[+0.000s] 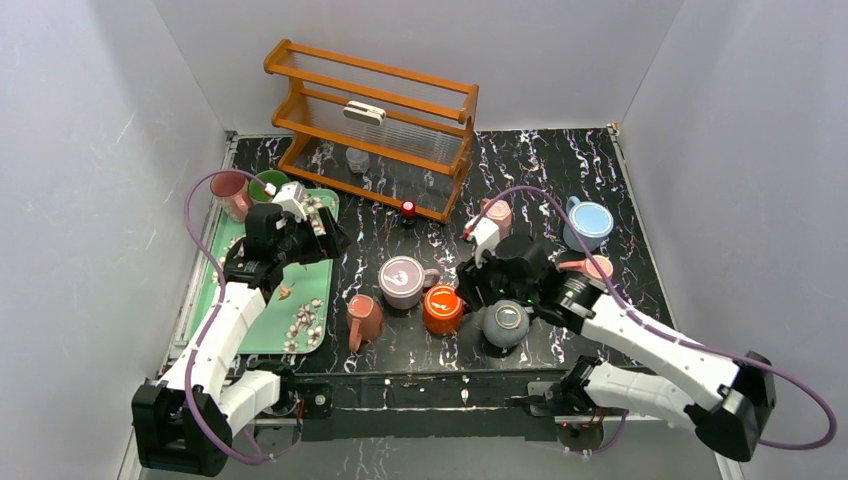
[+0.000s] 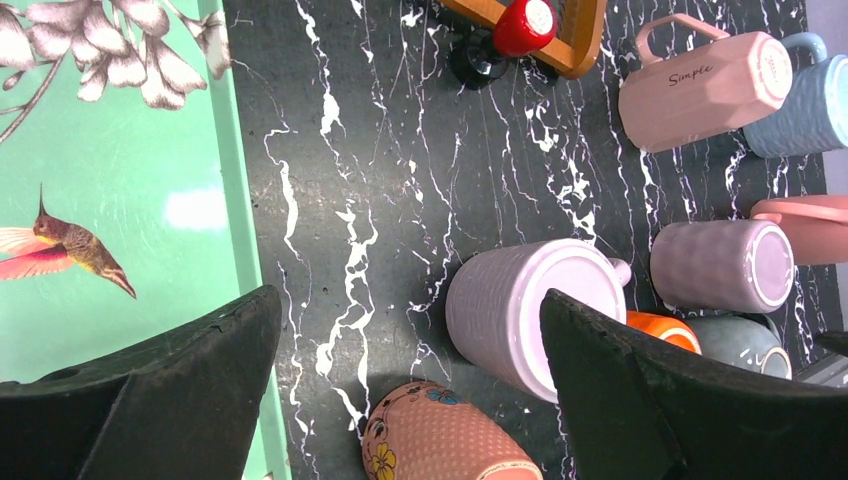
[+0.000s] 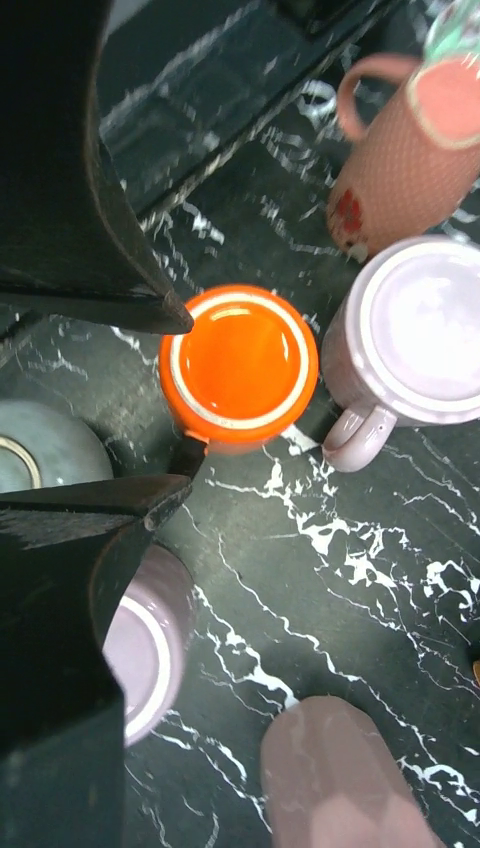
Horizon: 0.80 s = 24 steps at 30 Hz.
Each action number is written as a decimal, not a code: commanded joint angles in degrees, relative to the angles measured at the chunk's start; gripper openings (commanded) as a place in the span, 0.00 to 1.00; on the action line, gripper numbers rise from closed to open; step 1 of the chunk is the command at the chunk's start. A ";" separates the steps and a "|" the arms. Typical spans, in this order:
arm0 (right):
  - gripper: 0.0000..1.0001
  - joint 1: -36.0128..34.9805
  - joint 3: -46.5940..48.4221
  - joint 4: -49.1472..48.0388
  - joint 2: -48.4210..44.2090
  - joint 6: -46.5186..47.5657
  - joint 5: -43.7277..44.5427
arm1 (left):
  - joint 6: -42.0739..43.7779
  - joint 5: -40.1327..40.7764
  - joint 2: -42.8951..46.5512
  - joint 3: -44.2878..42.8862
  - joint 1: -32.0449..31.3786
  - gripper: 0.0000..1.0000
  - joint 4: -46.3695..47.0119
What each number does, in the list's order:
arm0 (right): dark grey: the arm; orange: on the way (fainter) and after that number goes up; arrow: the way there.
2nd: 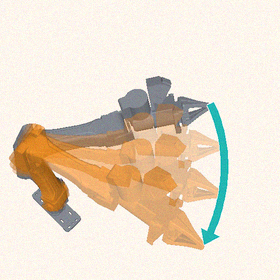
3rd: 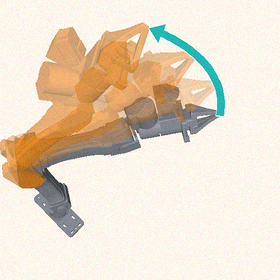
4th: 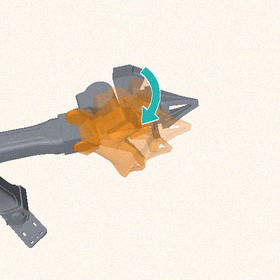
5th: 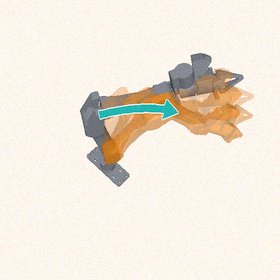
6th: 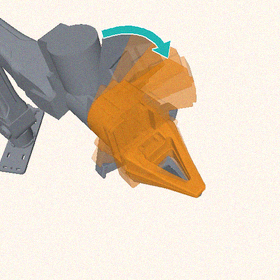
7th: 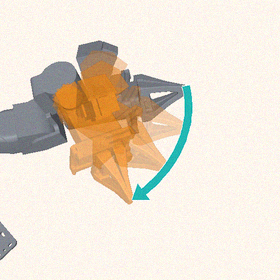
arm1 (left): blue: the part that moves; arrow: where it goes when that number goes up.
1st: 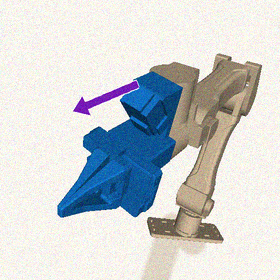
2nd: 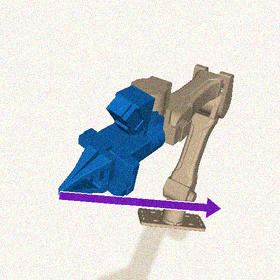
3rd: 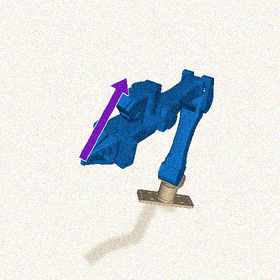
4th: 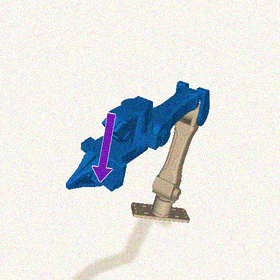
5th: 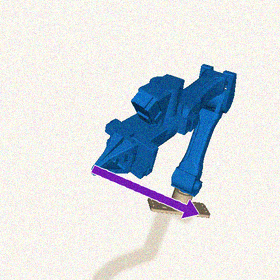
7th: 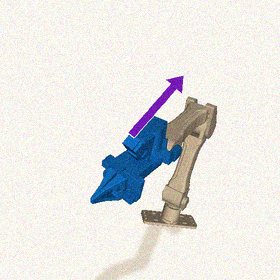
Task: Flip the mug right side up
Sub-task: Place the cup on the tray, then turn over the cup at the corner of the board.
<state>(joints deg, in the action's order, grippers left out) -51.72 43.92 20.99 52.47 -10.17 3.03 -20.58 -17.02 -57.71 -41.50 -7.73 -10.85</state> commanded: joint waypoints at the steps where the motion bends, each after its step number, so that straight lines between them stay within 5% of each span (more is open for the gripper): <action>1: 0.61 0.16 4.42 2.55 8.07 15.90 -2.12 | 0.98 0.74 1.86 0.42 -0.45 0.98 0.19; 11: 0.63 0.71 13.94 18.59 18.96 36.25 -9.18 | 1.07 0.32 2.23 0.73 -0.86 0.98 -0.01; 24: 0.62 4.34 10.14 17.25 21.34 53.01 -15.84 | 1.15 -0.98 1.66 0.72 -0.97 0.98 0.02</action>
<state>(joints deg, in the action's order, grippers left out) -49.52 54.43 39.35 73.17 36.47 -9.76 -20.32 -17.17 -57.08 -40.93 -8.38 -10.72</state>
